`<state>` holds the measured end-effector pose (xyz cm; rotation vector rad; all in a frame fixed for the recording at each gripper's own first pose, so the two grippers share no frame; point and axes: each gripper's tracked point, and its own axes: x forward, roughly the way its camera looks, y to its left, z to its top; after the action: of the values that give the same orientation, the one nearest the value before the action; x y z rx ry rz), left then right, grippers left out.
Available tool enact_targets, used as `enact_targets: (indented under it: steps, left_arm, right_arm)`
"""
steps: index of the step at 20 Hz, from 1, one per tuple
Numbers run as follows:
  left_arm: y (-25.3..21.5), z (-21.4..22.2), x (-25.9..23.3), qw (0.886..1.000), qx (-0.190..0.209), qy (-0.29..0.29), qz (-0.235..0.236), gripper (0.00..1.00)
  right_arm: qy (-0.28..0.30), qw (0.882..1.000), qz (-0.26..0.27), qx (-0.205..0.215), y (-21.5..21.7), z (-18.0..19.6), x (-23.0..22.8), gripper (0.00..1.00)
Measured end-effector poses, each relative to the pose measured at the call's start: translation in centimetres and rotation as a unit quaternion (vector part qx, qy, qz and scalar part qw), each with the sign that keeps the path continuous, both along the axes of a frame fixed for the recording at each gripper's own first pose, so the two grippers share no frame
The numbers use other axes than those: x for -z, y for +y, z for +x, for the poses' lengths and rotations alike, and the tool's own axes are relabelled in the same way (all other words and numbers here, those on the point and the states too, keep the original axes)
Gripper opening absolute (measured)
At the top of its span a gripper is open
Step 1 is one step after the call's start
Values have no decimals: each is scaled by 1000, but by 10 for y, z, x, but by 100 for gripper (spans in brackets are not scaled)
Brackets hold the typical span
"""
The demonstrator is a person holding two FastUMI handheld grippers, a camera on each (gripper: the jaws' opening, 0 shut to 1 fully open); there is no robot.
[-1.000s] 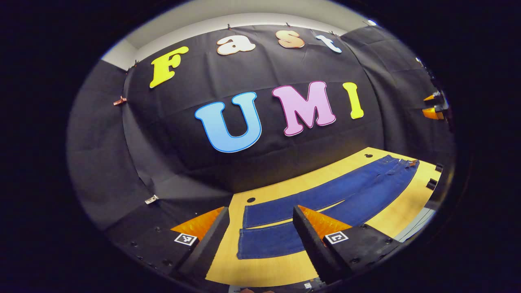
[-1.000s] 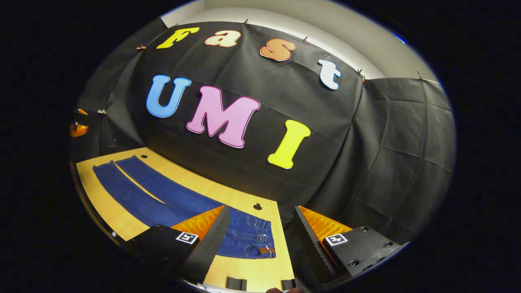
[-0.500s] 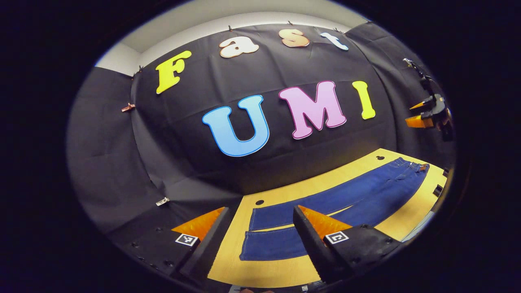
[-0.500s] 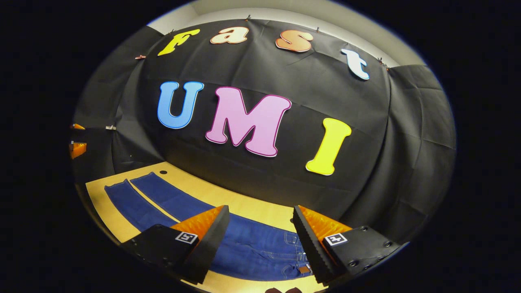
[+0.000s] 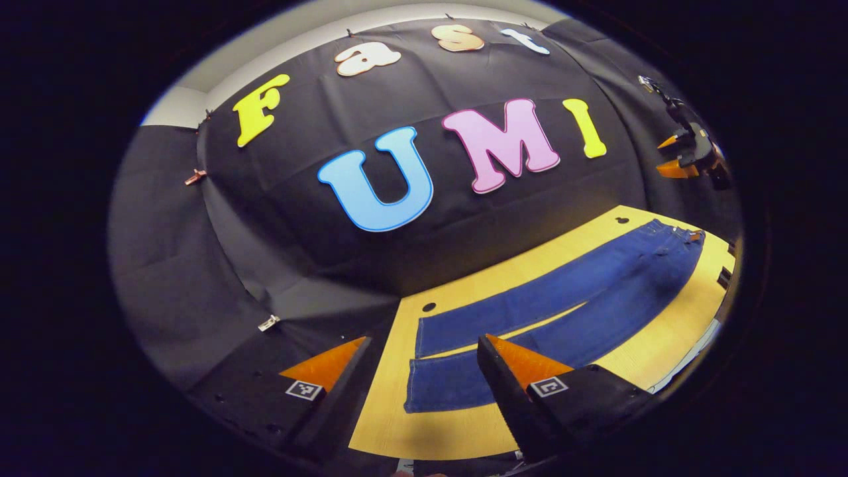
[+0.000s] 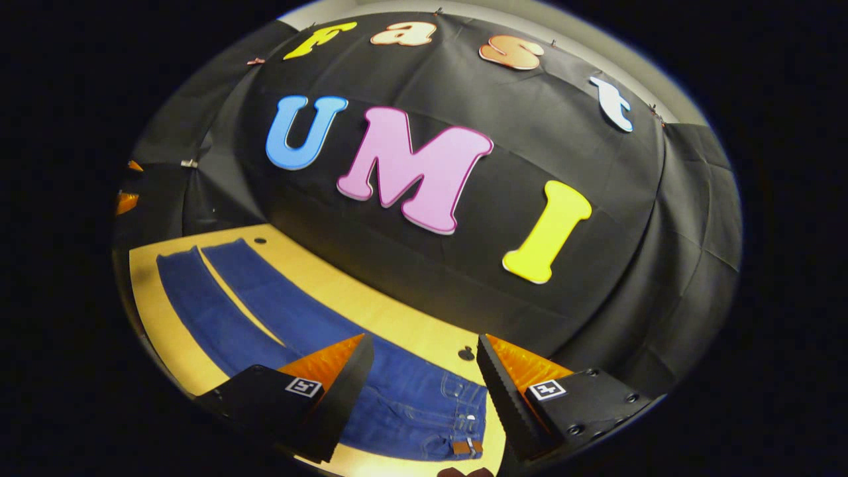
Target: Grasp the waist and the cuffs of the jeans and fold them to make the two legs overlap; first hold the waist and fold one-third of the jeans toward the cuffs, then hold the cuffs and fold the remaining one-third in the same direction to finish folding.
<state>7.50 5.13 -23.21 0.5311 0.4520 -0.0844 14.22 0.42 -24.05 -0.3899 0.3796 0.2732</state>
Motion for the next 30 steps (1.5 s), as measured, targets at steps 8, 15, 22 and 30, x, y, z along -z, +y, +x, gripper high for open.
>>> enact_targets:
  steps: [8, 15, 22, 30]
  left_arm:
    - [65, 2, 135, 950, 182, 177, 182, 98]
    - [118, 31, 196, 880, 254, 264, 301, 98]
    - [146, 42, 244, 822, 319, 325, 342, 98]
    - [155, 68, 262, 766, 385, 330, 395, 93]
  right_arm:
    - [85, 995, -30, 50, -66, -84, 47, 96]
    - [149, 983, -89, 60, -84, -101, 112, 95]
    - [171, 972, -152, 51, -103, -78, 145, 95]
    - [199, 955, -207, 75, -147, -76, 179, 95]
